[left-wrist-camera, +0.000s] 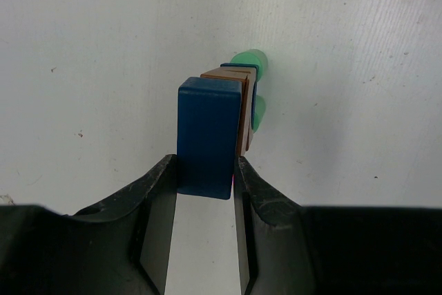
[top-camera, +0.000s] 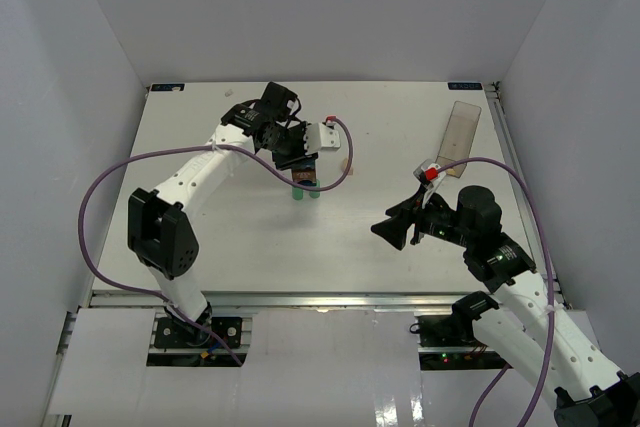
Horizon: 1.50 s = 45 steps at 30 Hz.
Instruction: Build the wood block tower
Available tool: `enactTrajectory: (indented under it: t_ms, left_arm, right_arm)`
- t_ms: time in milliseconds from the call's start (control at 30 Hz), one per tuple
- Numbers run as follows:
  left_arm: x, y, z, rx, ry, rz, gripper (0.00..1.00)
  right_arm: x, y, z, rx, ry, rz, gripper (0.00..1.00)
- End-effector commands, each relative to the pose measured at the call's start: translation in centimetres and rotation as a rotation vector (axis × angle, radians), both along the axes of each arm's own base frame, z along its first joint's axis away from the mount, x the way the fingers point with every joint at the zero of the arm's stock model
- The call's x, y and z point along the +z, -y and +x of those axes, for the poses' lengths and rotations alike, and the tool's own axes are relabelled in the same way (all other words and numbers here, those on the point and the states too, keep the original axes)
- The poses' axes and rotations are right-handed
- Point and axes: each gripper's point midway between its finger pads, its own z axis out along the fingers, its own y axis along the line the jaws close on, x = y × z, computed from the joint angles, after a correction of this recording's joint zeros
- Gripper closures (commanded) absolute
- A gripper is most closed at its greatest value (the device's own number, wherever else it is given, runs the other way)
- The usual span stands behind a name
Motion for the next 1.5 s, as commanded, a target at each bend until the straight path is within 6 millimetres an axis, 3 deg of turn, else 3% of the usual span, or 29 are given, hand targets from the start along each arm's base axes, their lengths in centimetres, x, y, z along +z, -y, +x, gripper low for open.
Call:
enactTrajectory:
  t_ms: [0,300,467,1467]
  left_arm:
    - [3.0,0.0,-0.5,-0.021,0.079,-0.04,0.98]
    - [3.0,0.3,-0.9,-0.035,0.07,-0.049,0.83]
    - [2.7,0.4,-0.9,-0.039,0.059,-0.048,0.8]
    - [1.2,0.4,-0.8,-0.038,0.035,-0.024,0.78]
  right_arm:
    - [0.9,-0.3,-0.1,0.025,0.053,0.018,0.28]
    - [1.0,-0.3,-0.2,0.027,0.054,0.02,0.28]
    - [1.0,-0.3,-0.2,0.029,0.056,0.021,0.28]
    - [1.1,-0.2,-0.3,0.029,0.061,0.021,0.28]
